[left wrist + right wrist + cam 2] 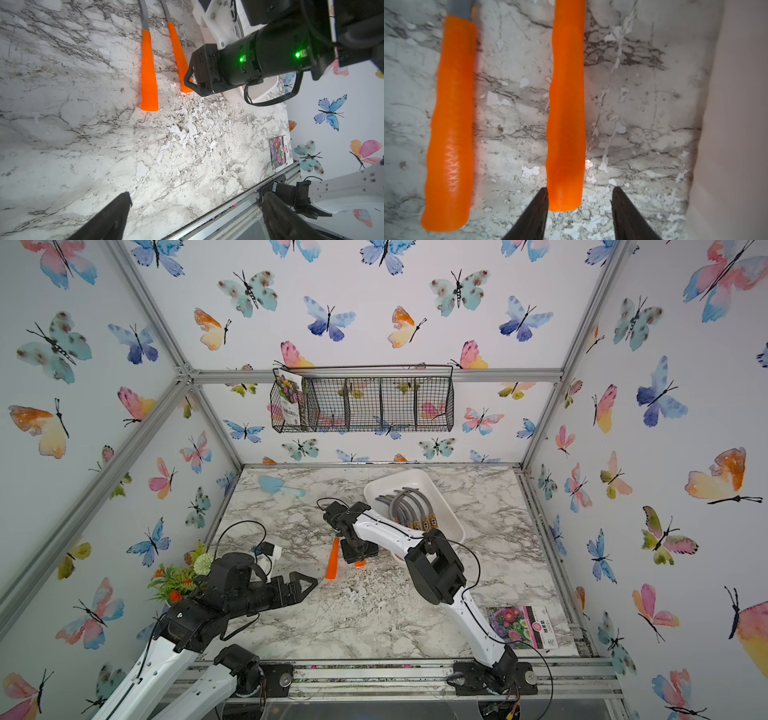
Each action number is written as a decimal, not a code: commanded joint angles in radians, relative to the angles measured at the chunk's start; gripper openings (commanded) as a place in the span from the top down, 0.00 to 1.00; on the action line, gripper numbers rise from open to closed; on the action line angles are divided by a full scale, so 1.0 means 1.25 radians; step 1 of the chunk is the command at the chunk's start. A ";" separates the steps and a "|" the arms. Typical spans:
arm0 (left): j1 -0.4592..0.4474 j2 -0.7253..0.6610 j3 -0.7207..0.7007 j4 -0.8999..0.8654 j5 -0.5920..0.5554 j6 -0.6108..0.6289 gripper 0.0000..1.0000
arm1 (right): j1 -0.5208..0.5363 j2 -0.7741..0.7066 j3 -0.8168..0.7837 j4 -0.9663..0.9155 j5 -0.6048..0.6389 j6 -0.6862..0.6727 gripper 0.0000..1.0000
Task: Put small sickles into storage boxes
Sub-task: Pick up the sickle at the center of the board.
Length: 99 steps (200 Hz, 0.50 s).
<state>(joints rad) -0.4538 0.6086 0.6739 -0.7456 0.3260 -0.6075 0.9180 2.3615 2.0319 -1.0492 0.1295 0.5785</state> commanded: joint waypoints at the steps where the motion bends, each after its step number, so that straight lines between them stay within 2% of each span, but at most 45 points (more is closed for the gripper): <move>1: -0.002 0.000 -0.007 -0.009 -0.011 -0.003 0.02 | 0.001 0.019 0.020 0.004 0.003 -0.012 0.50; 39: -0.002 0.012 -0.006 0.000 -0.010 0.000 0.02 | 0.001 0.029 -0.002 0.020 -0.009 -0.019 0.57; 76: -0.003 0.020 -0.006 0.007 -0.010 0.003 0.02 | 0.001 0.033 -0.029 0.037 -0.040 -0.025 0.74; 99: -0.002 0.022 -0.006 0.008 -0.010 0.005 0.02 | 0.002 0.031 -0.029 0.033 -0.034 -0.027 0.80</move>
<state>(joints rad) -0.4538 0.6334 0.6659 -0.7448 0.3260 -0.6094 0.9180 2.3764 2.0201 -1.0073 0.1043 0.5537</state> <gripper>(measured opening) 0.984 0.281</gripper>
